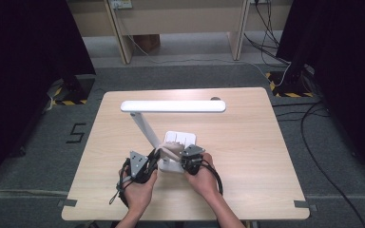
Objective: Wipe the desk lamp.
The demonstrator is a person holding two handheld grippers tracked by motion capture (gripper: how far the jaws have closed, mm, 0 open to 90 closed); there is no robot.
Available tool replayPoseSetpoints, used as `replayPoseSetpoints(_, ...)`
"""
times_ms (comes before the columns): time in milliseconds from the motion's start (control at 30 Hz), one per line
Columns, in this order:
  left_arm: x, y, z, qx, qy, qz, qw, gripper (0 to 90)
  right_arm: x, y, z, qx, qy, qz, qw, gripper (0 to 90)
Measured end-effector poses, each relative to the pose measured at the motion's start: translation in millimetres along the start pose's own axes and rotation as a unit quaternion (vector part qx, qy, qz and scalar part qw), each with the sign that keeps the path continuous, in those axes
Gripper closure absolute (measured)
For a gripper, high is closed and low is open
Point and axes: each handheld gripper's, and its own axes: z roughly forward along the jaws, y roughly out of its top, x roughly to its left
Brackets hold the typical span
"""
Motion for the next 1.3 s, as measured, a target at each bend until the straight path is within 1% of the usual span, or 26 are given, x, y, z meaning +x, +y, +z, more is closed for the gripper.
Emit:
replayPoseSetpoints(367, -2.8, -10.4, 5.2, 0.014, -0.001, -0.002, 0.9999, 82.3, 0.0, -0.2, 0.0, -0.001, 0.001, 0.002, 1.0, 90.0)
replayPoseSetpoints(433, -2.6, -12.3, 6.2, 0.017, -0.003, 0.002, 0.9999, 82.3, 0.1, -0.2, -0.1, 0.0, 0.0, 0.001, 1.0, 90.0)
replayPoseSetpoints(567, -2.5, -15.3, 6.8, 0.022, -0.005, 0.003, 0.9997, 82.3, -0.1, -0.3, 0.1, -0.001, 0.001, 0.002, 1.0, 90.0)
replayPoseSetpoints(667, -1.1, -15.7, 4.4, 0.026, -0.008, 0.003, 0.9996, 82.4, -0.2, -0.3, 0.1, -0.001, 0.001, 0.002, 1.0, 90.0)
replayPoseSetpoints(800, 1.2, -12.1, -4.2, 0.026, -0.008, 0.002, 0.9996, 82.4, -0.4, -0.3, 0.0, -0.001, 0.002, 0.003, 1.0, 90.0)
replayPoseSetpoints(833, 3.0, -10.3, -7.9, 0.03, -0.006, 0.0, 0.9995, 82.4, -0.4, -0.2, 0.0, -0.001, 0.002, 0.003, 1.0, 90.0)
replayPoseSetpoints(1000, 14.9, -3.4, -19.9, 0.024, 0.005, -0.012, 0.9996, 82.5, -0.2, -0.1, 0.1, -0.001, 0.001, 0.001, 1.0, 90.0)
replayPoseSetpoints(1100, 25.8, 4.4, -26.5, 0.012, 0.016, -0.022, 0.9996, 82.5, -0.1, 0.0, 0.0, 0.0, 0.0, 0.001, 1.0, 90.0)
replayPoseSetpoints(1133, 29.5, 7.3, -28.5, 0.009, 0.02, -0.021, 0.9995, 82.5, -0.2, -0.1, 0.1, 0.0, 0.001, 0.001, 1.0, 90.0)
replayPoseSetpoints(1167, 32.3, 10.0, -29.9, 0.005, 0.023, -0.023, 0.9995, 82.5, -0.3, -0.1, 0.2, -0.001, 0.001, 0.002, 1.0, 90.0)
replayPoseSetpoints(1300, 41.3, 23.1, -34.7, -0.015, 0.026, -0.023, 0.9993, 82.5, -0.4, 0.1, 0.6, -0.002, 0.0, 0.002, 1.0, 90.0)
